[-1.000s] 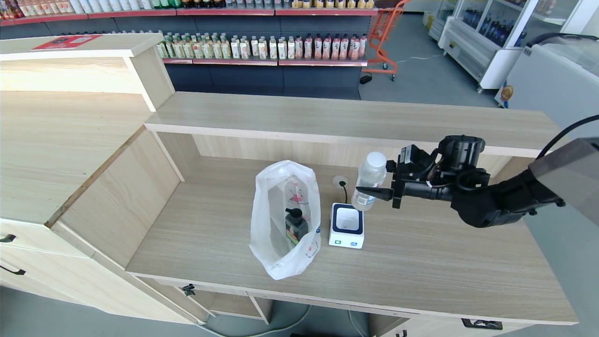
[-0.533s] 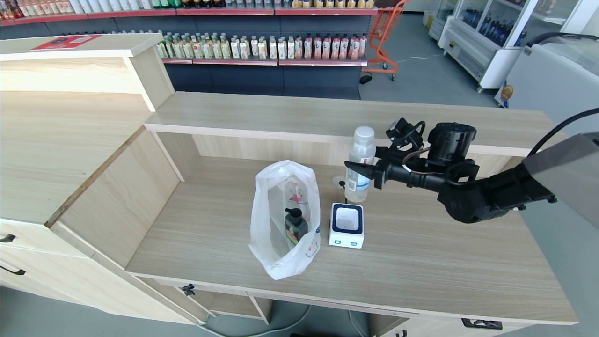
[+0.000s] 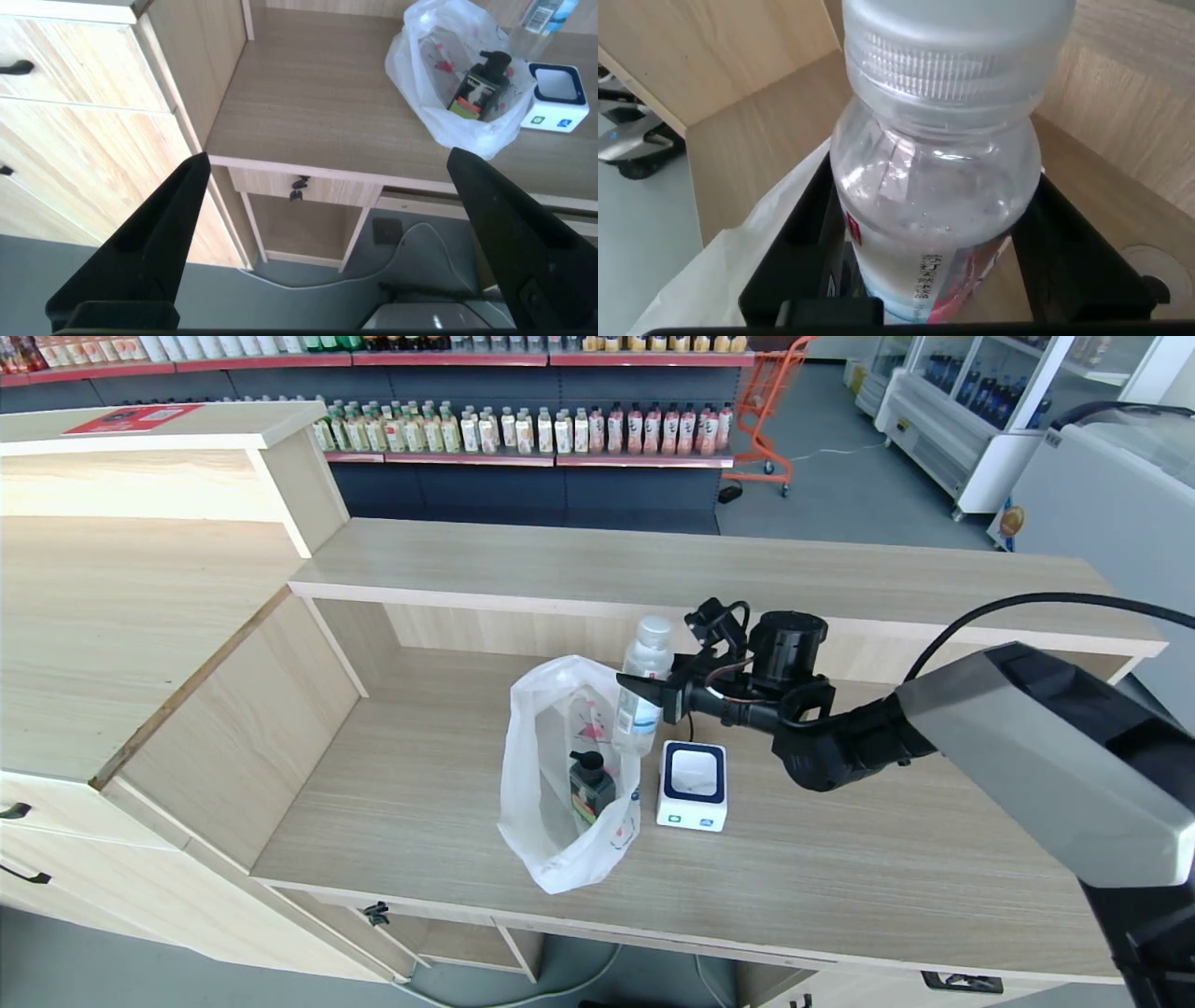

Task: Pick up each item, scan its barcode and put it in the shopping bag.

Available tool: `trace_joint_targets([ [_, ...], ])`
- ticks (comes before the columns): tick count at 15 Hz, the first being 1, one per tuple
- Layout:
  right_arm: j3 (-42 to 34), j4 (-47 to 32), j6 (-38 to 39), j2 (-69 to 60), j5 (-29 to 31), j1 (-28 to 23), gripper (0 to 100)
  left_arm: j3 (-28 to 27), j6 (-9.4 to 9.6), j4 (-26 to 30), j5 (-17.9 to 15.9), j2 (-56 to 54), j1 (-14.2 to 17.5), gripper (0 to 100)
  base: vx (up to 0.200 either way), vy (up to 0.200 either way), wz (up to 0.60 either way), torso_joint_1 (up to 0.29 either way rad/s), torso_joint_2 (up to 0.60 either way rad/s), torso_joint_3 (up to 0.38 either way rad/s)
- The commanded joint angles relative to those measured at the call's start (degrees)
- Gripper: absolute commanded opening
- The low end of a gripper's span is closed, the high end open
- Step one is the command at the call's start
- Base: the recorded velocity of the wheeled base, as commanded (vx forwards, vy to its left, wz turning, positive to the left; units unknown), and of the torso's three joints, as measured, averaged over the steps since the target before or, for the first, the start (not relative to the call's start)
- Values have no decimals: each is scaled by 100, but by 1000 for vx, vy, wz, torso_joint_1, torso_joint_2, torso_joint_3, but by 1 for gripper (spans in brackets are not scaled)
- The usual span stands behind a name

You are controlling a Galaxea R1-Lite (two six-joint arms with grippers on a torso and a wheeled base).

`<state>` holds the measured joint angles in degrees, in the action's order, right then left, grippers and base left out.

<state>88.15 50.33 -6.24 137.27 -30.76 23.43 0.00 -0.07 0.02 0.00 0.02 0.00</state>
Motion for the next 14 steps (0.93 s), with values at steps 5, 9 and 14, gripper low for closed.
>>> trace_joint_targets([
  [5,2338,-867,88,1382,210,338,0,0,-1,-2,0,-2,0,100,0,0,0,0,0,0],
  [9,2644,-1114,-272,1883,333,426,0,0,-1,-2,0,-2,0,100,0,0,0,0,0,0],
  [14,2644,-797,-975,2322,377,346,0,0,-1,-2,0,-2,0,100,0,0,0,0,0,0],
])
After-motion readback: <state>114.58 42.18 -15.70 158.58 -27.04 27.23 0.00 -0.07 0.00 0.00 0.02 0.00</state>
